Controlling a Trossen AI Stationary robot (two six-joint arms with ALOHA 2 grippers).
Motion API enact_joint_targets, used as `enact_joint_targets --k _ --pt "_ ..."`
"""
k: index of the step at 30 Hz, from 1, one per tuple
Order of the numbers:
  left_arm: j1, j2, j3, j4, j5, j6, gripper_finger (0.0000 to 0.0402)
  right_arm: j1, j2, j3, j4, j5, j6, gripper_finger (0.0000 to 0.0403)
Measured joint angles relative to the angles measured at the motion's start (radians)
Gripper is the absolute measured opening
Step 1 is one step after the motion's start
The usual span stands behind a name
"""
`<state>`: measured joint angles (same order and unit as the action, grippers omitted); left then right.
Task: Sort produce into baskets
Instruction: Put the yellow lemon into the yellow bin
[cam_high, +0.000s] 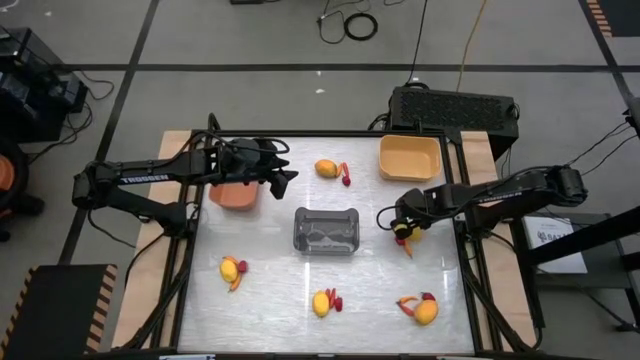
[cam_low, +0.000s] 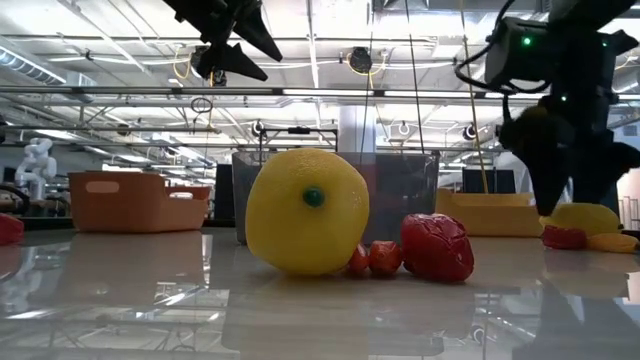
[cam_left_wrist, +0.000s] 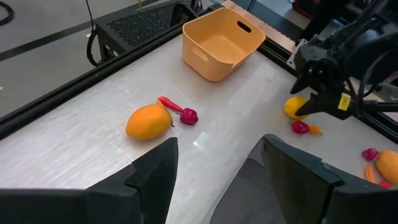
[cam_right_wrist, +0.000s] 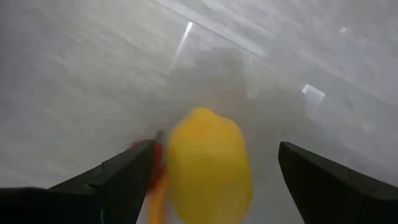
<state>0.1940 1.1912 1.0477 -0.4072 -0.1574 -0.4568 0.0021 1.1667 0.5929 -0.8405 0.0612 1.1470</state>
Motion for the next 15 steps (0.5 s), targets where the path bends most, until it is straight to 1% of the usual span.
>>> enact_joint_targets --k 11,15 --pt "0.000 0.000 0.000 0.001 0.000 -0.001 0.0238 0.000 0.000 -0.035 0.001 -0.002 0.016 0.0333" --pt "0.000 0.000 0.000 0.001 0.001 0.000 0.0238 0.000 0.000 -0.035 0.000 -0.002 0.024 0.0323"
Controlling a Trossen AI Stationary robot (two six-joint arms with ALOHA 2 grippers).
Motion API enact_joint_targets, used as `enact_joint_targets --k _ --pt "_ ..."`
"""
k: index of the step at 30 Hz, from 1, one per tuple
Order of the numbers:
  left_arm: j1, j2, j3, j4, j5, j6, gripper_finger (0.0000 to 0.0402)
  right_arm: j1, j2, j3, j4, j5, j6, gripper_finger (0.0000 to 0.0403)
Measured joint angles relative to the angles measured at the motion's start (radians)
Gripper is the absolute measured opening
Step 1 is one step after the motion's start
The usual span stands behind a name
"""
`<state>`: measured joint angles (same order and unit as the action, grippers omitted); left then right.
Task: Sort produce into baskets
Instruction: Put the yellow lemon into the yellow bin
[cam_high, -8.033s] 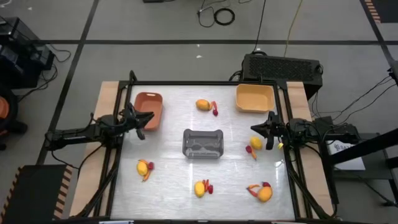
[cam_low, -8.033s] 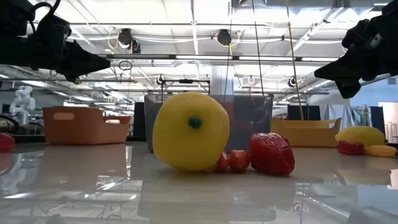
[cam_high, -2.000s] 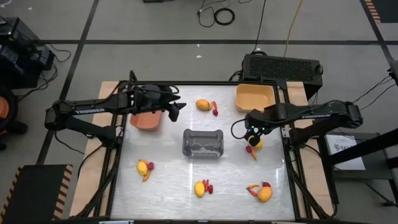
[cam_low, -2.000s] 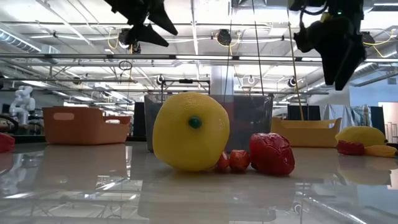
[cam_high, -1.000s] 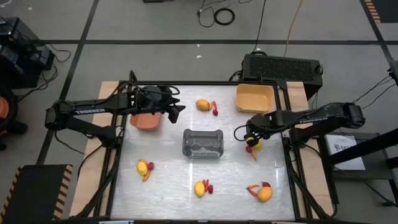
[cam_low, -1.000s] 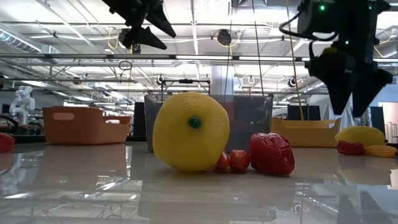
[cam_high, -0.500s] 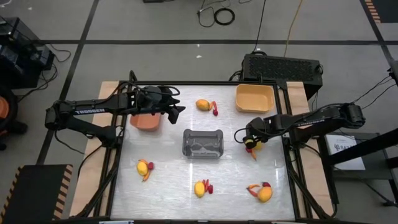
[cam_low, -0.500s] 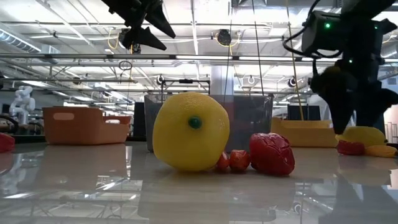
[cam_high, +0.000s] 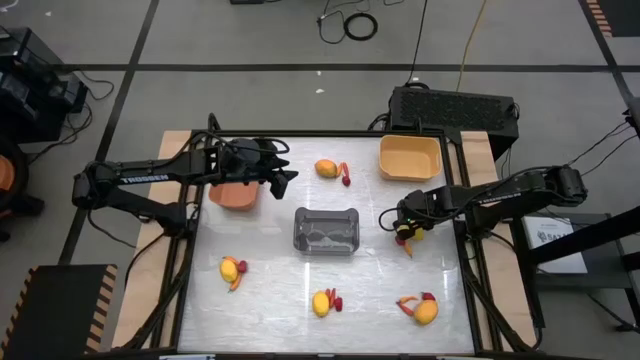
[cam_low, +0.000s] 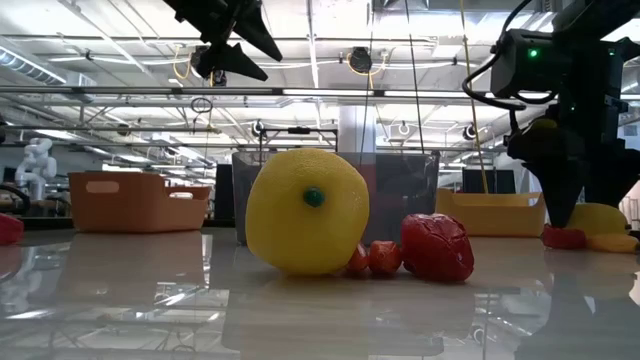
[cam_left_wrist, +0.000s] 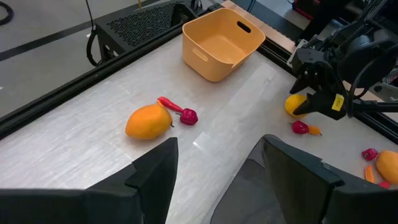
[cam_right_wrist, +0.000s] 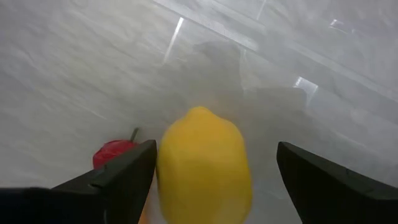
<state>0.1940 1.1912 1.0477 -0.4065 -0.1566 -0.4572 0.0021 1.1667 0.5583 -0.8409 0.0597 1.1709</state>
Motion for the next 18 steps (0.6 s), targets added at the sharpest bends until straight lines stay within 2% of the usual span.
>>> enact_joint_targets --k 8,18 --pt "0.000 0.000 0.000 0.000 0.000 0.001 0.0238 0.000 0.000 0.000 -0.002 -0.001 0.019 0.0280" --pt "0.000 0.000 0.000 0.000 0.000 0.023 0.0238 0.000 0.000 0.000 -0.001 -0.040 0.023 0.0192"
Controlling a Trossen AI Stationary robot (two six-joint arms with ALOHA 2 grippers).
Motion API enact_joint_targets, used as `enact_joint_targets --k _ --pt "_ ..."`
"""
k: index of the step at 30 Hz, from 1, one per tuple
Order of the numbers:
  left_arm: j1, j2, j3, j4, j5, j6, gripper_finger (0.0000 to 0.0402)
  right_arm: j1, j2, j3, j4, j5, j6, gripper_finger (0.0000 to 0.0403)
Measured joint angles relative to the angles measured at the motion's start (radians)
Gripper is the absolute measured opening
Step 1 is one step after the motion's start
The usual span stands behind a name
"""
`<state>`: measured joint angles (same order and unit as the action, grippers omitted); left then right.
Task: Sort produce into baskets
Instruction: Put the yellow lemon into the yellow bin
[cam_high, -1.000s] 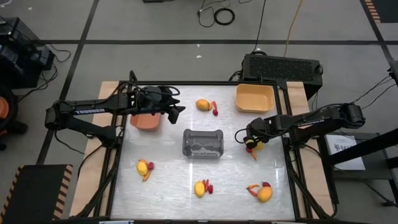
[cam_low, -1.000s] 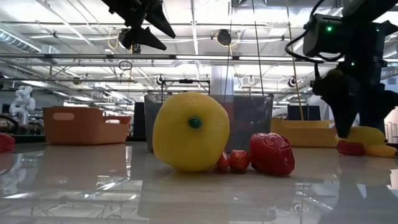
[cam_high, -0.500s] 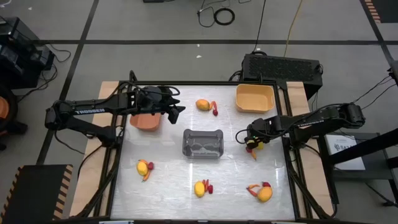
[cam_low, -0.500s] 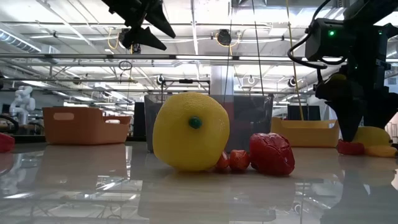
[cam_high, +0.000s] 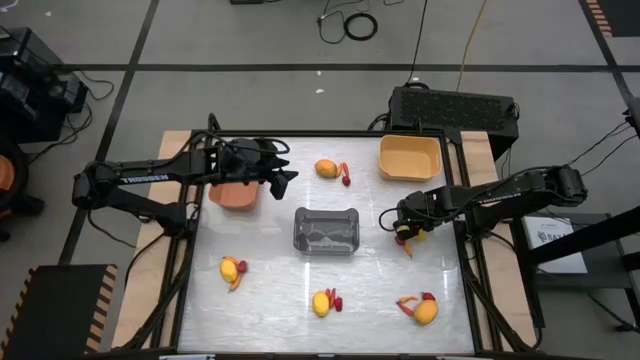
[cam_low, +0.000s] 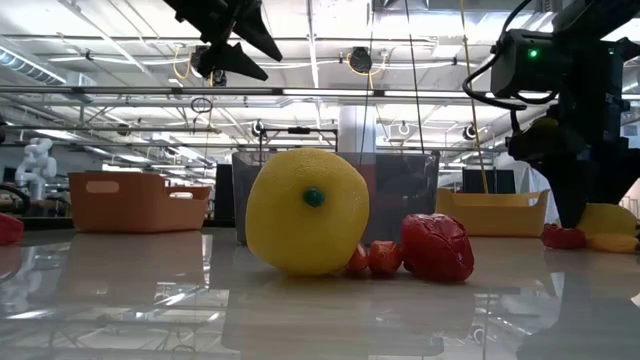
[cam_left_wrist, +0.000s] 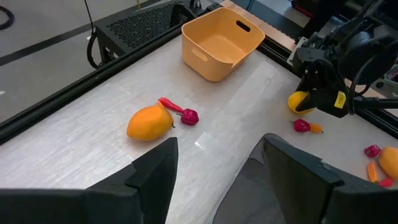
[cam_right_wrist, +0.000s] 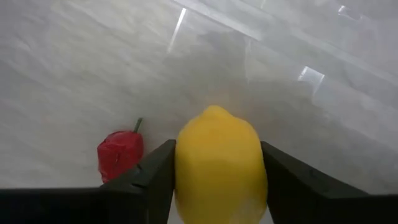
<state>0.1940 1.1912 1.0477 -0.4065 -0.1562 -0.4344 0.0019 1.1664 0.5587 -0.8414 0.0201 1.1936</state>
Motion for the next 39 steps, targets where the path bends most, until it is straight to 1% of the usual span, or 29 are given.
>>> enact_joint_targets --k 2,5,8,11,17,21,24,26,29,35,39 --pt "0.000 0.000 0.000 0.000 0.000 0.003 0.0238 0.000 -0.001 0.001 0.001 0.000 0.000 0.0183" --pt "0.000 0.000 0.000 0.000 0.000 0.003 0.0238 -0.001 -0.001 0.024 0.000 0.001 -0.006 0.0181" --pt "0.000 0.000 0.000 0.000 0.000 0.003 0.0238 -0.015 -0.001 0.079 -0.001 0.009 -0.044 0.0188" --pt "0.000 0.000 0.000 0.000 0.000 0.004 0.0238 -0.050 -0.001 0.161 -0.003 0.053 -0.124 0.0194" --pt "0.000 0.000 0.000 0.000 0.000 0.031 0.0238 -0.204 -0.001 0.378 -0.036 0.170 -0.358 0.0196" --pt "0.000 0.000 0.000 -0.001 0.000 0.033 0.0238 -0.339 -0.002 0.475 -0.040 0.250 -0.507 0.0196" --pt "0.000 -0.001 -0.004 0.003 -0.003 0.032 0.0238 -0.450 0.001 0.477 0.003 0.268 -0.620 0.0196" --pt "0.000 -0.001 -0.014 0.002 -0.006 0.032 0.0238 -0.522 0.017 0.467 0.018 0.242 -0.660 0.0196" --pt "0.000 -0.001 -0.029 -0.003 -0.008 0.030 0.0238 -0.596 0.067 0.461 0.016 0.199 -0.711 0.0196" --pt "-0.006 0.000 -0.044 -0.007 -0.010 0.030 0.0238 -0.656 0.187 0.461 0.072 0.191 -0.765 0.0199" --pt "-0.006 -0.001 -0.044 -0.007 -0.012 0.026 0.0238 -0.666 0.265 0.461 0.076 0.191 -0.772 0.0215"
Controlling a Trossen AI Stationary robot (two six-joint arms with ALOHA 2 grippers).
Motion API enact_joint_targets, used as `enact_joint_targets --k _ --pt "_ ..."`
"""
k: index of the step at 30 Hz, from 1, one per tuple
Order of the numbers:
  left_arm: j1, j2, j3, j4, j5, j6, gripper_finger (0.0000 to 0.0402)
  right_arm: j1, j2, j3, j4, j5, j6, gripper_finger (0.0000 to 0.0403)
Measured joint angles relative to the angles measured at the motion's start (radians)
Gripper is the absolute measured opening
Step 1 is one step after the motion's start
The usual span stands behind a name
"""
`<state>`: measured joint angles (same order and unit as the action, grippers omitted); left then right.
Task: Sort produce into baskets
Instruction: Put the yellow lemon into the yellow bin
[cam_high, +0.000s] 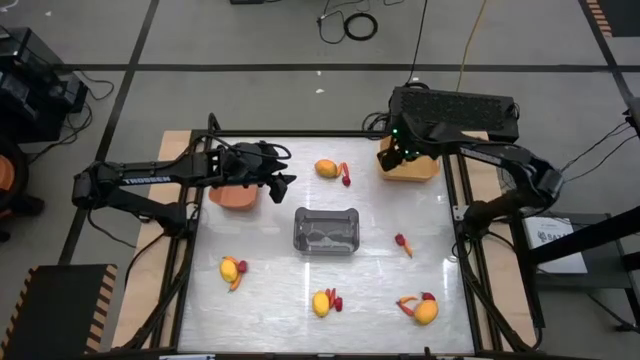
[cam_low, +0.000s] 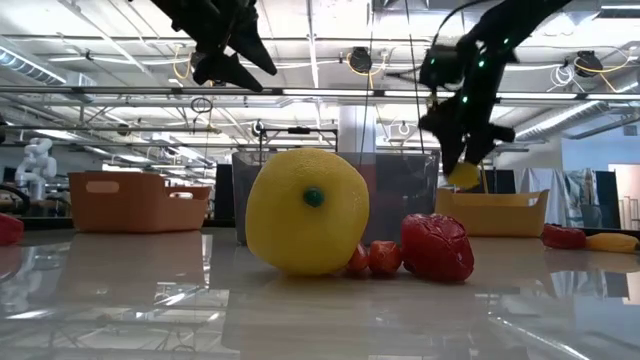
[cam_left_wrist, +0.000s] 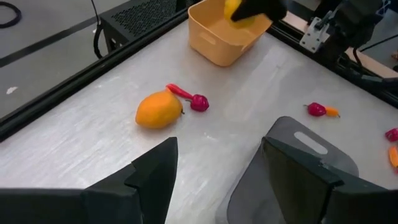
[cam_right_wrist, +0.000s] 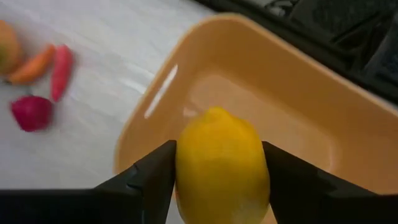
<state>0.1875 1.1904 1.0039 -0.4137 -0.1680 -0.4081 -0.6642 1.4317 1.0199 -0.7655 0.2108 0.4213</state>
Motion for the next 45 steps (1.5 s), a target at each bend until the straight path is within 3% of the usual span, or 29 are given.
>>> enact_joint_targets --k 6,12,18,23,29,37,45 --pt "-0.029 0.000 0.000 0.000 -0.002 -0.003 0.0238 -0.012 0.071 0.000 0.001 0.000 -0.026 0.0250" --pt "-0.059 0.000 0.000 0.000 -0.005 -0.003 0.0238 -0.017 0.061 0.009 0.003 -0.005 -0.025 0.0271" --pt "-0.074 0.000 0.000 0.000 -0.005 -0.004 0.0238 -0.010 0.034 0.136 0.008 -0.077 -0.029 0.0274" --pt "-0.085 0.000 0.000 0.000 -0.005 -0.004 0.0238 0.047 0.035 0.236 0.063 -0.087 -0.072 0.0274" --pt "-0.100 0.000 0.000 -0.003 -0.005 -0.001 0.0238 0.142 0.063 0.244 0.203 -0.109 -0.145 0.0274" --pt "-0.105 0.001 0.000 -0.076 -0.006 -0.001 0.0238 0.210 0.225 0.245 0.355 -0.312 -0.175 0.0283" --pt "-0.105 0.001 0.000 -0.079 -0.005 -0.001 0.0238 0.220 0.423 0.369 0.366 -0.320 -0.358 0.0326"
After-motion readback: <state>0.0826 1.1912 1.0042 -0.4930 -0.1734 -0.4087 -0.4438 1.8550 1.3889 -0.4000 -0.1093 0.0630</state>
